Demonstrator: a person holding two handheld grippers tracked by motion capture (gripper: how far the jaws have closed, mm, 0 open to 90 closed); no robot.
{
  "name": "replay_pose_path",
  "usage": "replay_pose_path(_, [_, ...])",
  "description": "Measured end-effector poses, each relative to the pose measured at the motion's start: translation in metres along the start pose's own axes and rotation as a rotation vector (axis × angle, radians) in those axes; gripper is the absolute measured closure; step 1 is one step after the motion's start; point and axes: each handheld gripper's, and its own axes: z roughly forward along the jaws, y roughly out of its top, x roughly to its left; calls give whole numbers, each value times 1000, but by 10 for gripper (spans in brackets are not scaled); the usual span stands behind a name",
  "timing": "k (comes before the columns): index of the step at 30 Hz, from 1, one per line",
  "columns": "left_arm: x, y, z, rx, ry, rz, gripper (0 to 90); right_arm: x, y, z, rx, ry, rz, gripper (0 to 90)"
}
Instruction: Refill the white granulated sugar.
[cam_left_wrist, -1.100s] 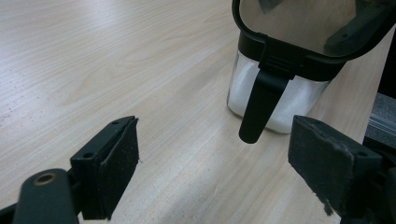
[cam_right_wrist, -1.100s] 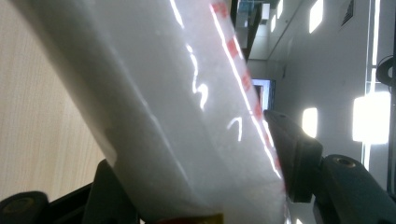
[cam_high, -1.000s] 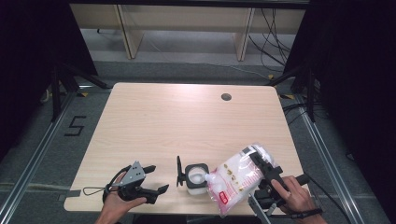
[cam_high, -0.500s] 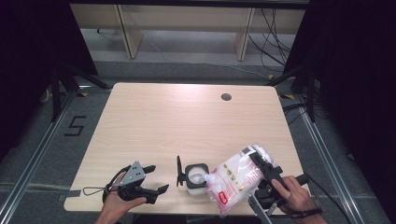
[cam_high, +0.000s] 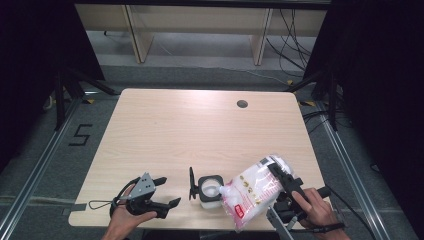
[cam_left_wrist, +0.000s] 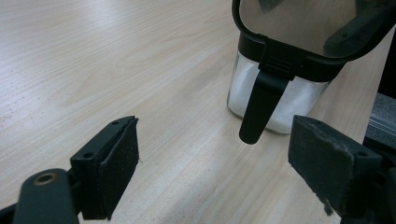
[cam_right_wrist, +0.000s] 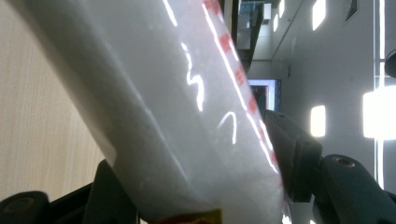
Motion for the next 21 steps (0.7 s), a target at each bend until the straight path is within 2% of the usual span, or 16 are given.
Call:
replay_pose_path(1, [0, 0, 0, 0, 0, 0, 158, 1, 0, -1, 9, 5, 30, 453])
replay_pose_path(2, [0, 0, 0, 0, 0, 0, 158, 1, 0, -1, 9, 2, 37, 453])
replay_pose_path(5, [0, 0, 0, 0, 0, 0, 158, 0, 0, -1, 5, -1, 14, 452])
replay_pose_path(6, [0, 0, 0, 0, 0, 0, 158, 3, 0, -1, 17, -4, 48, 452])
replay_pose_path(7, [0, 0, 0, 1, 0, 1, 158, 0, 1, 0, 3, -2, -3, 452])
replay_pose_path(8, [0, 0, 0, 1, 0, 1, 158, 0, 2, 1, -4, -10, -16, 453])
replay_pose_path(10, [0, 0, 0, 0, 1, 0, 158, 1, 3, 0, 10, 0, -3, 453])
replay_pose_path(16, [0, 0, 0, 1, -1, 2, 158, -1, 5, 0, 2, -6, -23, 452])
replay_pose_path(17, [0, 0, 0, 1, -1, 2, 158, 2, 5, 0, 13, 3, 10, 453])
replay_pose_path(18, [0, 0, 0, 2, -1, 1, 158, 2, 6, 0, 9, 2, 8, 453])
replay_pose_path(19, [0, 0, 0, 1, -1, 2, 158, -1, 6, 1, -6, -8, -21, 453])
replay_pose_path(21, [0, 0, 0, 0, -1, 0, 158, -1, 6, 0, -7, -8, -19, 453])
